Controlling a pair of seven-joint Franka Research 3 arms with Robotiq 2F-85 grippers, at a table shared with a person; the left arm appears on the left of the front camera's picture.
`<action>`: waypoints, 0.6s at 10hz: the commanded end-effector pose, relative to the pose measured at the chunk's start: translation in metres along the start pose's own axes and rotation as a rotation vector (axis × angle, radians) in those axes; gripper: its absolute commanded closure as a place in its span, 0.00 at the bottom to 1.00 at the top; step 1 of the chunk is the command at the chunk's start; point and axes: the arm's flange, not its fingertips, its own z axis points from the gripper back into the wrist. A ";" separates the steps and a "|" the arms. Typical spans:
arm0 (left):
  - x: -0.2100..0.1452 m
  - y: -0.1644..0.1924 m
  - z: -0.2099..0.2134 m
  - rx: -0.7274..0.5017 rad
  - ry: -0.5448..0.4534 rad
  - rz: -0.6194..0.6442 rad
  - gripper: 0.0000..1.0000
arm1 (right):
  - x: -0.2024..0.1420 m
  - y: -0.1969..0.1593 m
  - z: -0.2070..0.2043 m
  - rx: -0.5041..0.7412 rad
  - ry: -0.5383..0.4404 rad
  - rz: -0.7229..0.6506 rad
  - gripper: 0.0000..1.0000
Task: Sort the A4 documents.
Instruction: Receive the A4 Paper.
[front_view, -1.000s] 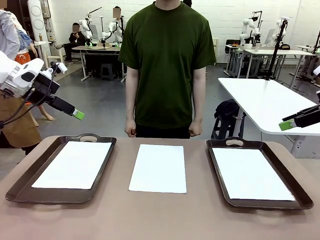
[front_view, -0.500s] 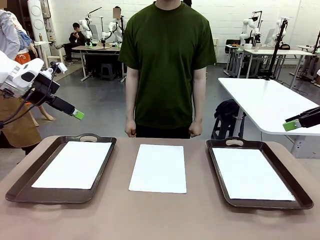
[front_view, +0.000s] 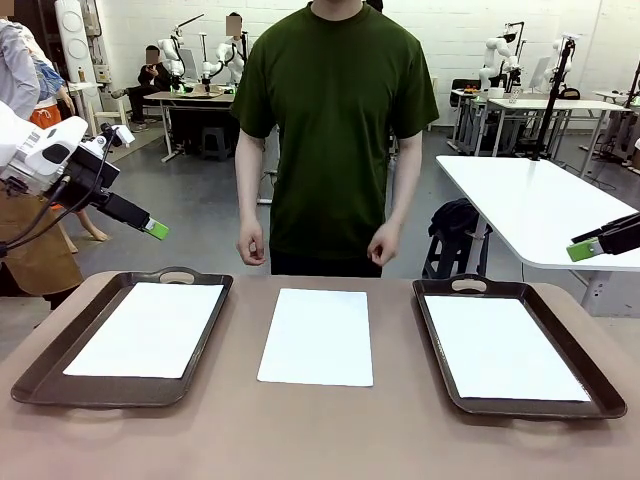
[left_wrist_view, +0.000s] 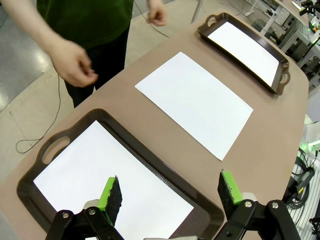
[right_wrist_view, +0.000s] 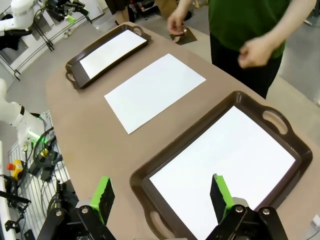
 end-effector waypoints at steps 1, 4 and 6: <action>0.000 0.000 0.000 0.011 -0.002 -0.002 0.00 | 0.001 0.001 0.000 -0.007 -0.005 0.007 0.00; 0.000 0.000 0.000 0.011 -0.002 -0.002 0.00 | 0.001 0.001 0.000 -0.007 -0.005 0.007 0.00; 0.000 0.000 0.000 0.011 -0.002 -0.002 0.00 | 0.001 0.001 0.000 -0.007 -0.005 0.007 0.00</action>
